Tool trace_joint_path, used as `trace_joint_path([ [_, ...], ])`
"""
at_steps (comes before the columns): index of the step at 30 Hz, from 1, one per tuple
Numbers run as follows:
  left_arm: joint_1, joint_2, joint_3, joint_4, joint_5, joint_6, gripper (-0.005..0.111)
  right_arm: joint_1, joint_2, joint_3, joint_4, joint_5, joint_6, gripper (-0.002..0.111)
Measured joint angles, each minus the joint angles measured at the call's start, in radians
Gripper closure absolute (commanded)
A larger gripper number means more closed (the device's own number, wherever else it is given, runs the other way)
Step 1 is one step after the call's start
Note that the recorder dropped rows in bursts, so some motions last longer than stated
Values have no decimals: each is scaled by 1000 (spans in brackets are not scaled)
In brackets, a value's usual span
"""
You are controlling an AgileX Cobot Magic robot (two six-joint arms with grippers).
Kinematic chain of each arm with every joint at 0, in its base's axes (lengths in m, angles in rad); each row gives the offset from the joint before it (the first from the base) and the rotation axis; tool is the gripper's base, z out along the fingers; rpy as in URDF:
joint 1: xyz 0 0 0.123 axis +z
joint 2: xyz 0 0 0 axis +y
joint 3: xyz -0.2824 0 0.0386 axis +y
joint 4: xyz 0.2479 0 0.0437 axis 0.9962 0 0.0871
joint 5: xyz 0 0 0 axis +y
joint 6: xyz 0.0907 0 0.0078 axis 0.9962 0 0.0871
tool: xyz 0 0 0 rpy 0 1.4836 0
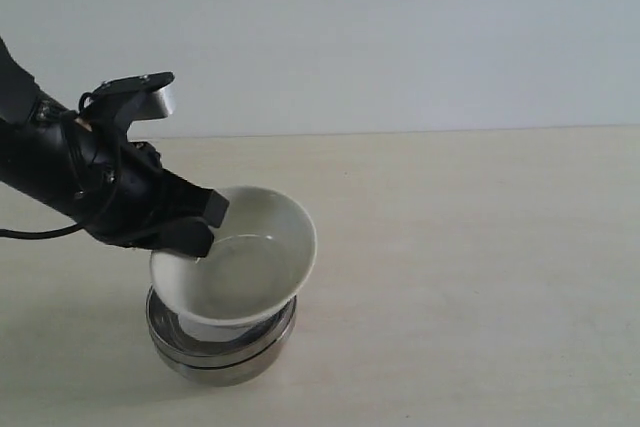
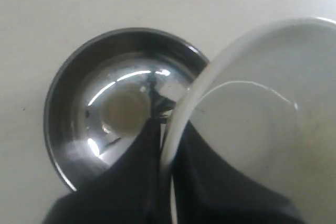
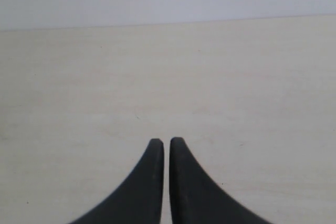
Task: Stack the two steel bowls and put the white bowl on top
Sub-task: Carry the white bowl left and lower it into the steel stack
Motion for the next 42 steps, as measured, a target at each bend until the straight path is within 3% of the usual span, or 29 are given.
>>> trace_joint_path([
  [5,38,0,57,9,-26,0,103,0,0,0,0,0,0,108],
  [42,38,93,77,-12,-159,-50,100,0,0,0,0,0,0,108],
])
